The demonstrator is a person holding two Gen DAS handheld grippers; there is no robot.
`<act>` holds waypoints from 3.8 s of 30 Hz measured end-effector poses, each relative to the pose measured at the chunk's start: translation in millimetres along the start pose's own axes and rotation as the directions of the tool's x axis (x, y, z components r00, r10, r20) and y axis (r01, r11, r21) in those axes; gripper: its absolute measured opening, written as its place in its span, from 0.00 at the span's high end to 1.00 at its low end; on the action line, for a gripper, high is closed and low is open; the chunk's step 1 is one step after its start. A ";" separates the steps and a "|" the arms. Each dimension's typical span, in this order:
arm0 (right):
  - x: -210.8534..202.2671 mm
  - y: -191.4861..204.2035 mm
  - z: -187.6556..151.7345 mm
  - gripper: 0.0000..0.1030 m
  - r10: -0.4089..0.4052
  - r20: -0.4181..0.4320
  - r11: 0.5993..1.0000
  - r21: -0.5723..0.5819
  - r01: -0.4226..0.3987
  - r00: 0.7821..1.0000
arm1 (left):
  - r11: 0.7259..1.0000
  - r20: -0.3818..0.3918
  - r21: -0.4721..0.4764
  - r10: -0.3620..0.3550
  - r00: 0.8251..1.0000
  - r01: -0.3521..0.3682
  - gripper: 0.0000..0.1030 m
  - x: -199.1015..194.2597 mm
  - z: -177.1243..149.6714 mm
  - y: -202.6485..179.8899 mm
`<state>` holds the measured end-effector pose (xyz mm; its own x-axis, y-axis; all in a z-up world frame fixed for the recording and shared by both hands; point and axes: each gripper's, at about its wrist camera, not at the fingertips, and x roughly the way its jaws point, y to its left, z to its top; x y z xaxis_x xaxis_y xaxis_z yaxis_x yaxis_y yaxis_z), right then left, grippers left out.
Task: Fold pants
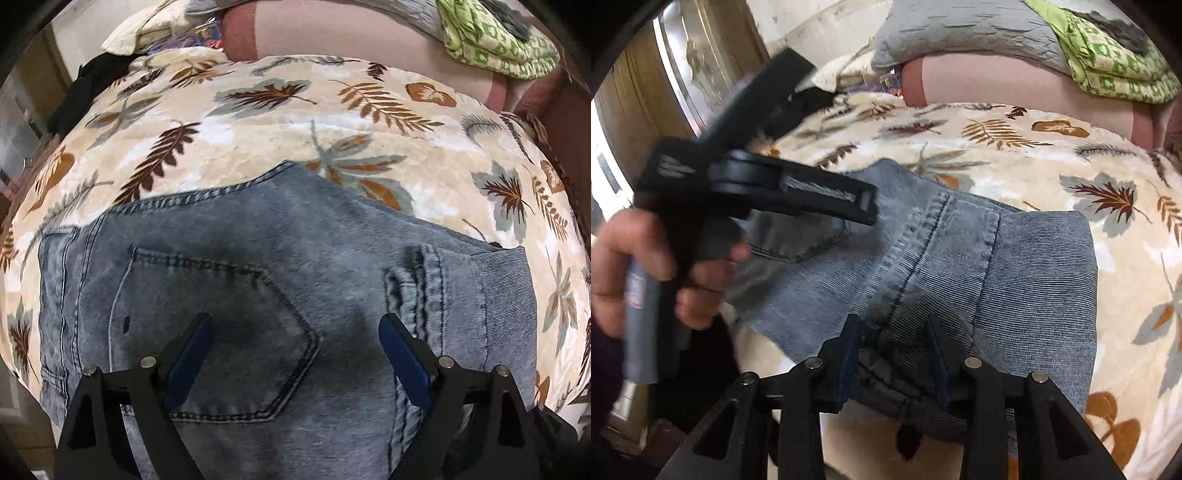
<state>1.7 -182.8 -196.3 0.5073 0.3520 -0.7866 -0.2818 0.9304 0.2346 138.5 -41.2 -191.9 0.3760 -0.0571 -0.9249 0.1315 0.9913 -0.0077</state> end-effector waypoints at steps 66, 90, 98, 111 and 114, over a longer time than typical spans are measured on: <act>-11.9 -18.2 -18.1 0.57 0.088 -0.069 0.996 0.003 -0.088 0.994 | 0.992 -0.011 0.117 0.043 0.999 -0.041 0.44 26.3 5.1 -53.3; -4.6 1.3 -0.4 0.51 0.108 -0.015 0.994 0.019 -0.108 0.994 | 0.985 0.086 0.150 0.076 0.993 -0.089 0.91 3.9 25.0 -37.1; -16.0 -16.2 5.7 0.51 0.045 0.058 0.996 0.073 -0.049 0.997 | 0.980 0.179 0.007 0.194 0.965 -0.198 0.35 -56.8 -21.6 88.9; 5.7 -21.6 0.3 0.50 -0.032 -0.030 0.996 0.079 0.034 0.999 | 0.943 0.040 -0.287 0.189 0.981 -0.170 0.31 -61.9 -120.5 264.5; 6.4 -20.3 -1.8 0.50 -0.039 -0.023 0.997 0.064 0.040 0.999 | 0.934 0.043 -0.340 0.127 0.991 -0.105 0.31 -55.0 -123.3 267.2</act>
<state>9.2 -199.6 -207.1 0.4989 0.3131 -0.8081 -0.2080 0.9485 0.2391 39.9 241.4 -190.0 0.4288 0.0647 -0.9011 -0.2286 0.9727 -0.0390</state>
